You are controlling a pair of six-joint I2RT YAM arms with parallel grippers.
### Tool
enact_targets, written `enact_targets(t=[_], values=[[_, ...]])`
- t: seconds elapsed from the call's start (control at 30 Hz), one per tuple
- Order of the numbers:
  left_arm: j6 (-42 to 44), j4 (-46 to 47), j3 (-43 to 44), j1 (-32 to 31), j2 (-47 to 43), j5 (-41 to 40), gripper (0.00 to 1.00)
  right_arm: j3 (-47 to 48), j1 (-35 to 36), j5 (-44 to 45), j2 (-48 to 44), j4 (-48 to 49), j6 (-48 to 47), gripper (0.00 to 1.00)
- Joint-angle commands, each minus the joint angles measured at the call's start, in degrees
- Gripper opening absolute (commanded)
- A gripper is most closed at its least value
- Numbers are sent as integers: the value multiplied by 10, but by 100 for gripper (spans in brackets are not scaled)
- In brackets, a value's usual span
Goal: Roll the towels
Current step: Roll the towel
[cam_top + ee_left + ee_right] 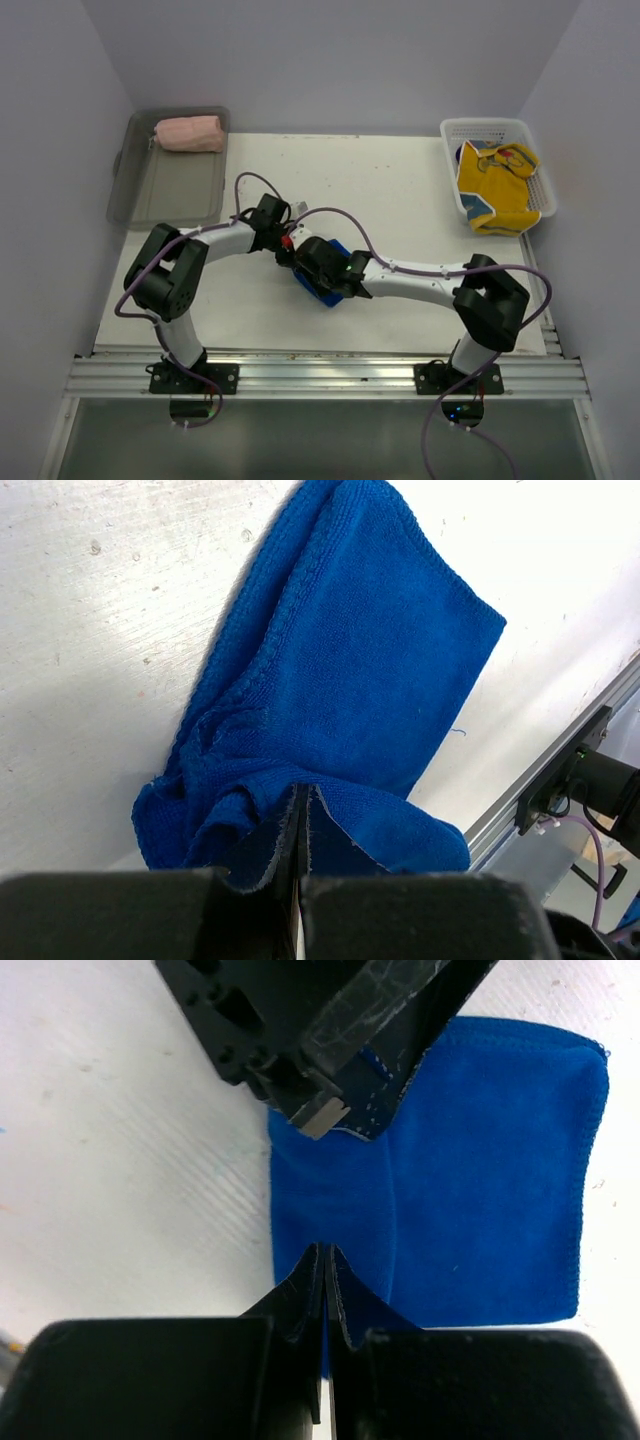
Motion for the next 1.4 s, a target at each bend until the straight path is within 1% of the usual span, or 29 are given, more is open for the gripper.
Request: enact_targets(t=[0.0,0.03,0.1,0.13,0.17,0.23,0.27,0.5,0.63,0.8,0.9,0.93,1.0,1.03,1.07,1.1,1.13,1.17,1.27,1.3,1.33,1.37], values=[[18,-6,20,1,9,11,0,-5,-1,38,23,12,-31,2],[18,-6,22,1,9,13,0,-8,-1,40,25,16,-33,15],[18,-7,26,2,11,14,0,-14,-1,35,27,21,-38,28],[18,-9,29,1,13,14,0,-17,-1,31,25,26,-38,38],[18,-13,31,2,15,14,0,-22,-1,27,23,37,-38,41],[20,-17,42,1,23,14,0,-37,-1,15,12,49,-39,45],[21,-21,45,1,26,14,0,-41,-1,9,10,58,-36,45],[20,-21,62,2,44,23,0,-53,-1,7,25,66,-24,47],[14,-20,67,1,46,28,0,-55,2,28,41,63,-13,47],[-4,-29,103,1,61,33,0,-77,5,25,45,76,17,42],[-5,-38,122,1,66,32,0,-89,5,30,40,80,32,36],[-1,-42,125,1,67,33,0,-92,5,30,37,81,36,28],[3,-57,134,1,69,29,0,-102,5,19,29,87,44,18],[9,-67,137,1,69,27,0,-103,5,16,20,90,45,9],[10,-72,141,2,65,24,0,-106,4,3,16,93,47,2],[13,-76,143,4,62,24,0,-108,4,-4,11,94,47,0],[14,-79,145,6,58,42,0,-110,0,-13,3,101,51,0],[13,-79,148,10,46,50,0,-116,-4,-42,-4,107,53,0],[18,-103,168,32,14,42,0,-129,-26,-84,-23,134,70,0],[24,-112,174,47,7,37,1,-137,-34,-115,-26,140,75,0],[26,-126,181,55,-9,29,3,-142,-49,-132,-33,155,84,0],[29,-133,182,70,-16,23,11,-149,-57,-143,-35,163,89,0]])
